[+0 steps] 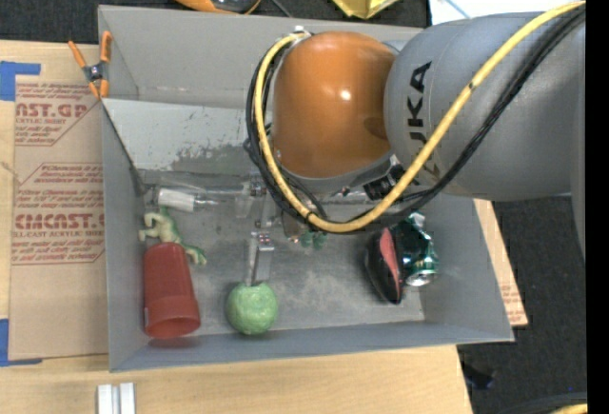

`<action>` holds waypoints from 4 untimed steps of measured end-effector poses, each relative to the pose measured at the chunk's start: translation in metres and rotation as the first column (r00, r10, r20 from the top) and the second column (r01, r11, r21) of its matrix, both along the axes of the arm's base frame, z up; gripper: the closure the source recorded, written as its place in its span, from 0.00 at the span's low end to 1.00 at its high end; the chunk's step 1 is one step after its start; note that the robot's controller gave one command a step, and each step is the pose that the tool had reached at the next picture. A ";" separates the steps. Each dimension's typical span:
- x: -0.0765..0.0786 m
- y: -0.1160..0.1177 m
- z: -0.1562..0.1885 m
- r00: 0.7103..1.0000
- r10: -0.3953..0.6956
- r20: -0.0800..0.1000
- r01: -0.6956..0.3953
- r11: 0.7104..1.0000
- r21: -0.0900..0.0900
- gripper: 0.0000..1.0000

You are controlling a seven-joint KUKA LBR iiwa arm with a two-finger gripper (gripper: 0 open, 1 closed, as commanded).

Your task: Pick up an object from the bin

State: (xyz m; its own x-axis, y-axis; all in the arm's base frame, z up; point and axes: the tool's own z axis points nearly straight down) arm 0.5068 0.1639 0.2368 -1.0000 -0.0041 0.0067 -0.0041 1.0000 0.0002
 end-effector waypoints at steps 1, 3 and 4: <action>0.002 -0.001 0.005 1.000 -0.003 0.008 0.003 1.000 0.002 0.00; -0.023 -0.026 -0.081 0.846 0.534 0.012 -0.534 0.846 0.000 0.00; -0.027 -0.015 -0.116 0.939 0.344 0.004 -0.344 0.939 0.003 0.00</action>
Offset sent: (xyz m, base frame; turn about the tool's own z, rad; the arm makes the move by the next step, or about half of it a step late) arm -0.0233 -0.0208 -0.1668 -0.5171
